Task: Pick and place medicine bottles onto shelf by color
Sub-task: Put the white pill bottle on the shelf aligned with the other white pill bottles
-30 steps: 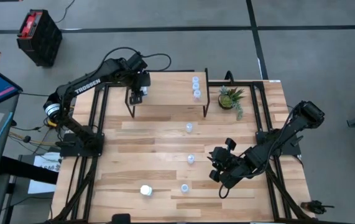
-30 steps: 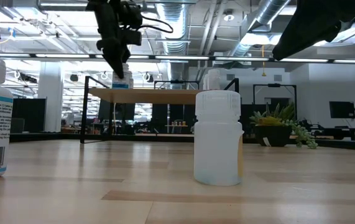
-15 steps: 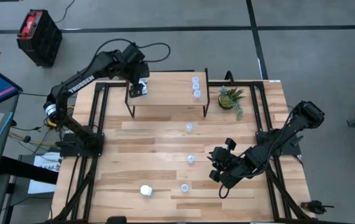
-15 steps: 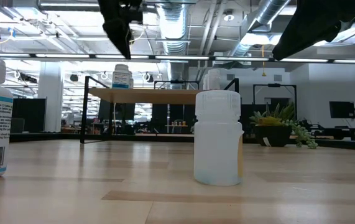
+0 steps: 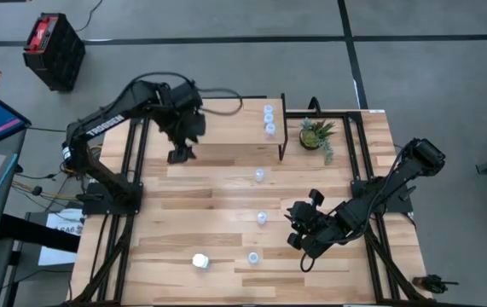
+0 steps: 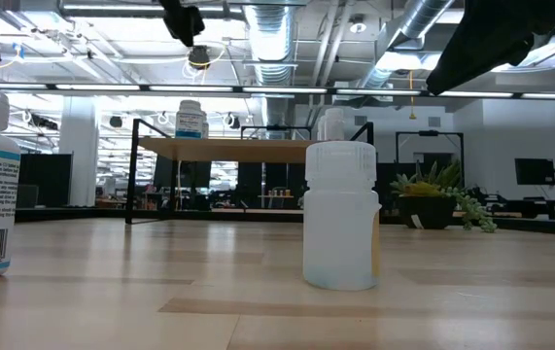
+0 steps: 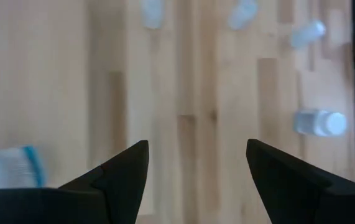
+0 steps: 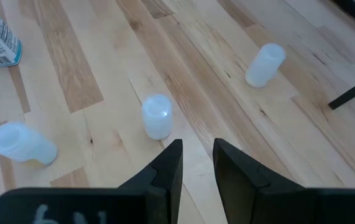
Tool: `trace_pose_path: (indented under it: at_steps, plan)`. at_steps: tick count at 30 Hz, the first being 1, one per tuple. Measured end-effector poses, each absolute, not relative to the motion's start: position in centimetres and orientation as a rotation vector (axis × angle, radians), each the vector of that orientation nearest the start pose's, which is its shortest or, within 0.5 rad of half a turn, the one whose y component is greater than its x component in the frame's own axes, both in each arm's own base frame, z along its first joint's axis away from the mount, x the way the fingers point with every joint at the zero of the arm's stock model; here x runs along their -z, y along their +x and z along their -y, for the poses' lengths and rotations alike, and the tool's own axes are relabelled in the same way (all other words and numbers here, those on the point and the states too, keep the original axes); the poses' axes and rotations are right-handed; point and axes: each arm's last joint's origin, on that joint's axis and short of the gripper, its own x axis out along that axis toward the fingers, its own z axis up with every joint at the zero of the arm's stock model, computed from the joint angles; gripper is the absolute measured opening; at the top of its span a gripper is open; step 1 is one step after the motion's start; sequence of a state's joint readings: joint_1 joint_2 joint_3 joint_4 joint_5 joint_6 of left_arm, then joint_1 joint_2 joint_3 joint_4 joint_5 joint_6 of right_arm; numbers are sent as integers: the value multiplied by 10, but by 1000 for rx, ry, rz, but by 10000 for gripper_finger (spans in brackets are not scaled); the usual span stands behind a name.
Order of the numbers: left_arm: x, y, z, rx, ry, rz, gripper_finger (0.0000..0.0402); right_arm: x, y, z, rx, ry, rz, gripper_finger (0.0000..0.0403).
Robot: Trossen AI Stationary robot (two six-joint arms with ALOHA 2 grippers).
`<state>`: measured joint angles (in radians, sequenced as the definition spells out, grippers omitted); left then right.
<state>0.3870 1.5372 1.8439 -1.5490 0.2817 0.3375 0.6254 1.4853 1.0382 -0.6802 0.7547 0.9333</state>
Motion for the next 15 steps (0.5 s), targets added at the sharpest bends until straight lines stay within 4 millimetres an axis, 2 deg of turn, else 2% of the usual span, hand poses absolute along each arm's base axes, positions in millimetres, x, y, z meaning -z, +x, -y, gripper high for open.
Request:
trace_pose_path:
  at_steps: [15]
  plan:
    - [-407,256,1,239,-169,-1249,258,-234,241,-151,449,185,-743,111]
